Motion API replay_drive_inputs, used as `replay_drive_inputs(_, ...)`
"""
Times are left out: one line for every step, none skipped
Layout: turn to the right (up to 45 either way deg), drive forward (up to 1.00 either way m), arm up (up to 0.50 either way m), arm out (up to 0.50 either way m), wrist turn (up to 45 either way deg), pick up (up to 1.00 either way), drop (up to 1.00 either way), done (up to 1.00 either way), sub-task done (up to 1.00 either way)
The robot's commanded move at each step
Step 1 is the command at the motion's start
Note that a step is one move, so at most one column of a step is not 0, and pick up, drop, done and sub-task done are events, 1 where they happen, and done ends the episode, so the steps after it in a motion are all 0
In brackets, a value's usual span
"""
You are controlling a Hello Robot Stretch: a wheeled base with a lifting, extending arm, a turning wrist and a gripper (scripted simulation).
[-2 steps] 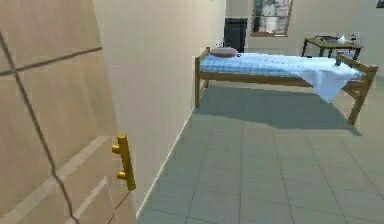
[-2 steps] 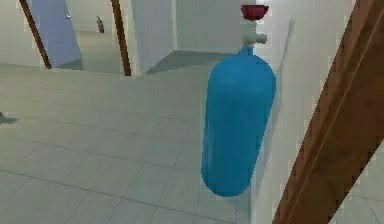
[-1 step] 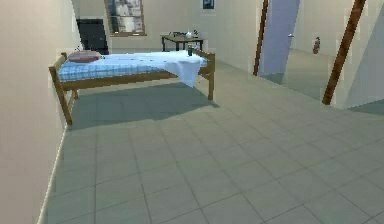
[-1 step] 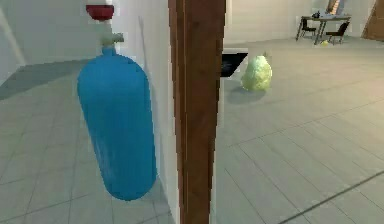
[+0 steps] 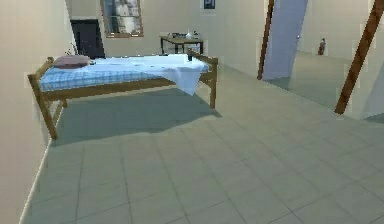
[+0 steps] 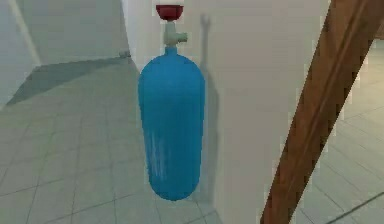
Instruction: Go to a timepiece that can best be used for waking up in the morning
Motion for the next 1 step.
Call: replay_drive_inputs(30.0,0.0,0.0,0.0,0.0,0.0,0.0,0.0,0.0)
